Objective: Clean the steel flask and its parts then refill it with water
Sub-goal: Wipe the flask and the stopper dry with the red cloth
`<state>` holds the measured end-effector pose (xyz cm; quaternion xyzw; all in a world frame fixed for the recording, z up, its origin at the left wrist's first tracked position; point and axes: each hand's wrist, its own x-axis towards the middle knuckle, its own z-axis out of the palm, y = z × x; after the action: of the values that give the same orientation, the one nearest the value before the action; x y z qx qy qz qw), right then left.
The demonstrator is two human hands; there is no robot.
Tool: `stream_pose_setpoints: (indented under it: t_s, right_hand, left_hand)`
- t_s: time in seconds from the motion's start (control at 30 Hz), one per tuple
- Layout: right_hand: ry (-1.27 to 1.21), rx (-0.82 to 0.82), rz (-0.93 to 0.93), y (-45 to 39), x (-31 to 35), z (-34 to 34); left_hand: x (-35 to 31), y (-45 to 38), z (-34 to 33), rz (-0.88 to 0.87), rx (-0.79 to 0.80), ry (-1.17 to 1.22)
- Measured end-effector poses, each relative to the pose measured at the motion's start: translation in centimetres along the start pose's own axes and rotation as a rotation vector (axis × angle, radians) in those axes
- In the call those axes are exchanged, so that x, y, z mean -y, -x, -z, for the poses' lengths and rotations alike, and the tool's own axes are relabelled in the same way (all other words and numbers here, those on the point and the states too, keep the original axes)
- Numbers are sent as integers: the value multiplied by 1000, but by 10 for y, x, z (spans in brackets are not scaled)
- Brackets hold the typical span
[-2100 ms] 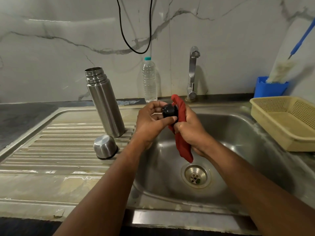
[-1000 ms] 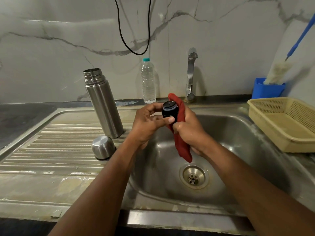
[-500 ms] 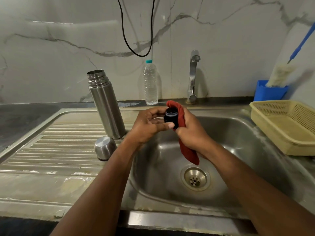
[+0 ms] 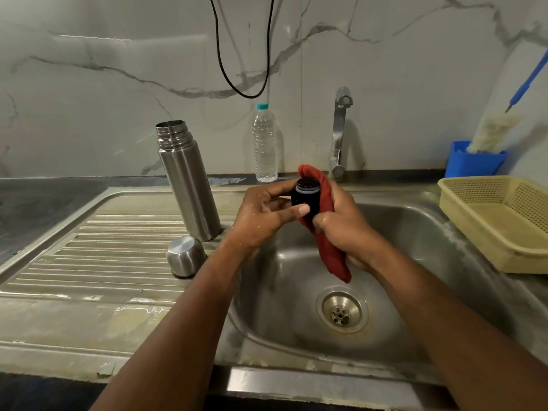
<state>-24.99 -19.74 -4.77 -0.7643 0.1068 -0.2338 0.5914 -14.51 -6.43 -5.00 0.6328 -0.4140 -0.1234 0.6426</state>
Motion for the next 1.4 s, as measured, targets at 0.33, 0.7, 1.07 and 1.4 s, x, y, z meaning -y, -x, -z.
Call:
stream_pose_setpoints:
  t_s: [0.33, 0.7, 1.07, 1.4]
  right_hand:
    - [214, 121, 17, 8, -3, -17]
    - [-83, -87, -13, 0, 1, -10]
    - [-222, 53, -121, 1, 0, -2]
    - [-15, -4, 63, 5, -5, -6]
  left_hand:
    - [13, -4, 1, 189, -253, -157]
    - [6, -2, -25, -97, -316, -141]
    - [-3, -5, -19, 1, -358, 86]
    - [-1, -3, -10, -59, -253, -49]
